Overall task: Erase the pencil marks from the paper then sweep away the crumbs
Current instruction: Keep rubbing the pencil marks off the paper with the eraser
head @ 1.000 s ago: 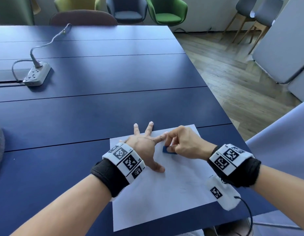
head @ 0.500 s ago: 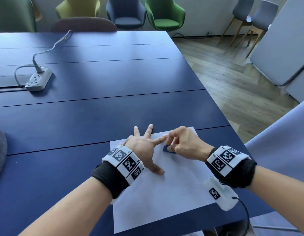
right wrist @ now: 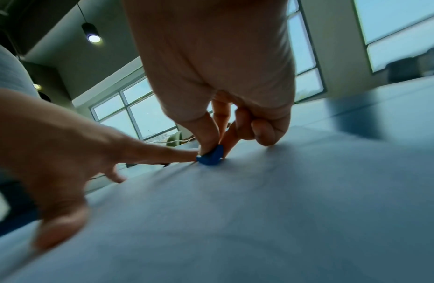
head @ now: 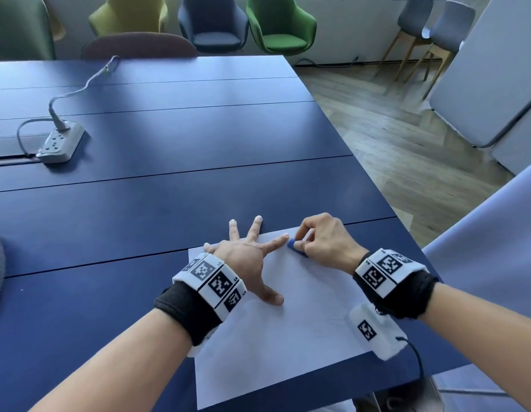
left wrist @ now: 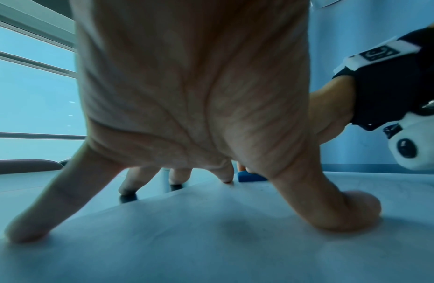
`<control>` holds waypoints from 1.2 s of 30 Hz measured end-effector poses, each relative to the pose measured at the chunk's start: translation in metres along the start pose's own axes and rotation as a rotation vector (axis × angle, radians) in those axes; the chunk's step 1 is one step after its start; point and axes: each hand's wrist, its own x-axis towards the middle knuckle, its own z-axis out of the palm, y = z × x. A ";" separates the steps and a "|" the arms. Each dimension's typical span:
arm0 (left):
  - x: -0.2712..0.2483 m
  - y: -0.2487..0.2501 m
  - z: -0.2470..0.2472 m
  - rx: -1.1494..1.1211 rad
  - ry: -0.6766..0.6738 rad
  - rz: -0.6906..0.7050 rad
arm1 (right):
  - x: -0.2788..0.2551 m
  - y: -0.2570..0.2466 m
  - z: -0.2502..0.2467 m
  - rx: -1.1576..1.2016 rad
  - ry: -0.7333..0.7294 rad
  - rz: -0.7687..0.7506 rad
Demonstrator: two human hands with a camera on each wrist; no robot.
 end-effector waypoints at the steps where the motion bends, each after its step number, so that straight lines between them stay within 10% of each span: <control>1: 0.000 0.000 0.000 0.002 0.000 -0.002 | 0.001 0.001 0.000 -0.001 0.014 0.005; 36: -0.001 0.000 -0.001 0.010 -0.008 -0.007 | -0.010 0.011 -0.013 -0.035 -0.095 -0.036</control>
